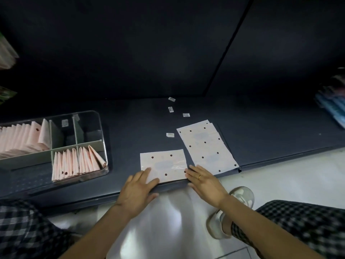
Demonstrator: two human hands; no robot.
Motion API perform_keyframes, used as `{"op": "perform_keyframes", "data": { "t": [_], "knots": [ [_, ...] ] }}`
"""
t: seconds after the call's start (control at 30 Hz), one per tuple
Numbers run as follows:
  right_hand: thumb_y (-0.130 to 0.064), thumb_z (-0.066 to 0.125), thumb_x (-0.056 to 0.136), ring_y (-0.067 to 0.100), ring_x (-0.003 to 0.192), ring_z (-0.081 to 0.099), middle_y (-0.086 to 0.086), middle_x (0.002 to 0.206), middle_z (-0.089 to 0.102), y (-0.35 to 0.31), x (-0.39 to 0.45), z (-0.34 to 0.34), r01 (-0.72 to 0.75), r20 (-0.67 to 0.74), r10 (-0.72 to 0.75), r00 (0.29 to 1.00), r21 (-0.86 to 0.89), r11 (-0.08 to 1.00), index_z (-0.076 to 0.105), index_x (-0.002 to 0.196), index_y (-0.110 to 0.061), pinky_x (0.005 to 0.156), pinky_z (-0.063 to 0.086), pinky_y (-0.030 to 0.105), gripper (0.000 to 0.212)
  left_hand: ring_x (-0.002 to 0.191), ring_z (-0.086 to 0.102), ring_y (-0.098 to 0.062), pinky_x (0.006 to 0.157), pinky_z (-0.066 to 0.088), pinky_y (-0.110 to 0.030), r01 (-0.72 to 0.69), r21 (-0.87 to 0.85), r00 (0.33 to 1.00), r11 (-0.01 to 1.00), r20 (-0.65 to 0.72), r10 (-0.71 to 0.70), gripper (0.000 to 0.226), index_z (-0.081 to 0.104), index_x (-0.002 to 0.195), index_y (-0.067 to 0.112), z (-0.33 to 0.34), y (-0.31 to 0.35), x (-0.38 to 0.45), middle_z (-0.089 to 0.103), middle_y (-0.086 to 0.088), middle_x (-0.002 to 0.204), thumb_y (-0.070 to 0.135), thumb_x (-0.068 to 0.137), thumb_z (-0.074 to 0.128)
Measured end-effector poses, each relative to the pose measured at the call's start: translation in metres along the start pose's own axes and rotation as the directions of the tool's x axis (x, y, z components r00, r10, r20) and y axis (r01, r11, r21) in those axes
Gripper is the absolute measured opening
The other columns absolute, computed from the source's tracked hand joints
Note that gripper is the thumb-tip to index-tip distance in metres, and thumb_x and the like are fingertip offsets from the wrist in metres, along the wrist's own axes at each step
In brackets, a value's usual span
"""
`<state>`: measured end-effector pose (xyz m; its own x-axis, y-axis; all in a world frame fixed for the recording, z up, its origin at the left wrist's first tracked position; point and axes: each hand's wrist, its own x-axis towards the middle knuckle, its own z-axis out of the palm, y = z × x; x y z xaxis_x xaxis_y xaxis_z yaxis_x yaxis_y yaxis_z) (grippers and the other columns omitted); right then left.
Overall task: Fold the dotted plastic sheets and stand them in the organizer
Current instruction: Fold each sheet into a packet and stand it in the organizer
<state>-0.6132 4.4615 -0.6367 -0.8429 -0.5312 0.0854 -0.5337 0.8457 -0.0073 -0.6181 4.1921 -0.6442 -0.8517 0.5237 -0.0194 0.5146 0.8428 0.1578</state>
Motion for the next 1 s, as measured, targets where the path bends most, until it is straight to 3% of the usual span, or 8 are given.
{"op": "perform_keyframes", "data": {
  "t": [0.2, 0.47, 0.6, 0.67, 0.77, 0.83, 0.93, 1.0],
  "knots": [
    [-0.029, 0.088, 0.059, 0.021, 0.076, 0.068, 0.002, 0.080, 0.069, 0.000, 0.027, -0.006, 0.012, -0.020, -0.012, 1.000, 0.012, 1.000, 0.071, 0.080, -0.010, 0.085, 0.055, 0.033, 0.033, 0.080, 0.069, -0.019, 0.073, 0.056, -0.027, -0.014, -0.013, 0.994, 1.000, -0.113, 0.012, 0.046, 0.070, 0.082, 0.016, -0.007, -0.004, 0.011, 0.071, -0.002, 0.098, 0.037, 0.048, 0.092],
    [-0.004, 0.072, 0.069, 0.022, 0.063, 0.060, 0.003, 0.071, 0.064, 0.012, 0.035, 0.000, 0.113, -0.019, -0.113, 0.993, 0.027, 0.993, 0.066, 0.067, -0.010, 0.080, 0.054, 0.029, 0.008, 0.078, 0.069, -0.018, 0.079, 0.050, -0.025, -0.091, -0.013, 0.969, 0.996, -0.233, 0.085, 0.038, 0.068, 0.078, 0.015, 0.003, -0.015, 0.015, 0.072, -0.001, 0.096, 0.032, 0.053, 0.090],
    [-0.013, 0.052, 0.093, 0.018, 0.096, 0.058, 0.001, 0.102, 0.066, 0.013, 0.040, -0.002, -0.248, 0.149, 0.203, 0.968, 0.429, 0.868, 0.063, 0.102, -0.009, 0.085, 0.045, 0.027, 0.015, 0.082, 0.065, -0.022, 0.083, 0.038, -0.027, 0.023, -0.219, 0.986, 0.975, -0.159, -0.058, 0.040, 0.062, 0.102, 0.015, 0.009, -0.019, 0.015, 0.064, 0.001, 0.102, 0.032, 0.070, 0.081],
    [-0.019, 0.047, 0.096, 0.016, 0.078, 0.053, -0.003, 0.081, 0.061, 0.013, 0.048, -0.002, -0.422, 0.233, 0.353, 0.906, 0.565, 0.710, 0.056, 0.094, -0.015, 0.072, 0.042, 0.028, 0.009, 0.095, 0.061, -0.024, 0.088, 0.042, -0.034, 0.156, -0.406, 0.975, 0.900, -0.085, -0.207, 0.045, 0.054, 0.120, 0.017, 0.009, -0.020, 0.020, 0.058, 0.000, 0.117, 0.032, 0.081, 0.072],
    [-0.022, 0.049, 0.096, 0.015, 0.063, 0.040, -0.004, 0.062, 0.046, 0.016, 0.067, 0.002, -0.562, 0.312, 0.505, 0.804, 0.674, 0.479, 0.048, 0.088, -0.018, 0.061, 0.033, 0.027, 0.009, 0.100, 0.059, -0.020, 0.087, 0.047, -0.036, 0.332, -0.684, 0.891, 0.650, 0.001, -0.453, 0.056, 0.040, 0.134, 0.023, 0.002, -0.019, 0.034, 0.049, 0.002, 0.128, 0.028, 0.085, 0.068],
    [-0.022, 0.048, 0.097, 0.016, 0.067, 0.043, -0.004, 0.062, 0.046, 0.020, 0.078, 0.005, -0.603, 0.340, 0.537, 0.772, 0.659, 0.449, 0.049, 0.091, -0.016, 0.062, 0.033, 0.028, 0.009, 0.106, 0.056, -0.020, 0.092, 0.047, -0.040, 0.357, -0.737, 0.834, 0.575, -0.026, -0.551, 0.059, 0.038, 0.137, 0.018, 0.000, -0.018, 0.038, 0.046, -0.002, 0.131, 0.023, 0.085, 0.067],
    [-0.025, 0.047, 0.098, 0.018, 0.078, 0.051, 0.000, 0.078, 0.058, 0.024, 0.091, 0.007, -0.653, 0.387, 0.543, 0.745, 0.588, 0.477, 0.052, 0.094, -0.013, 0.070, 0.039, 0.031, 0.014, 0.125, 0.044, -0.029, 0.104, 0.036, -0.043, 0.347, -0.571, 0.814, 0.744, -0.211, -0.541, 0.057, 0.044, 0.135, 0.008, 0.002, -0.015, 0.037, 0.044, -0.012, 0.138, 0.018, 0.085, 0.069],
    [-0.025, 0.046, 0.098, 0.021, 0.083, 0.052, 0.003, 0.086, 0.059, 0.025, 0.097, 0.008, -0.679, 0.410, 0.547, 0.730, 0.529, 0.510, 0.052, 0.093, -0.013, 0.075, 0.042, 0.033, 0.015, 0.132, 0.041, -0.030, 0.112, 0.028, -0.044, 0.249, -0.442, 0.881, 0.862, -0.267, -0.391, 0.054, 0.049, 0.132, 0.006, 0.003, -0.010, 0.036, 0.045, -0.012, 0.142, 0.018, 0.083, 0.070]
  ]
}}
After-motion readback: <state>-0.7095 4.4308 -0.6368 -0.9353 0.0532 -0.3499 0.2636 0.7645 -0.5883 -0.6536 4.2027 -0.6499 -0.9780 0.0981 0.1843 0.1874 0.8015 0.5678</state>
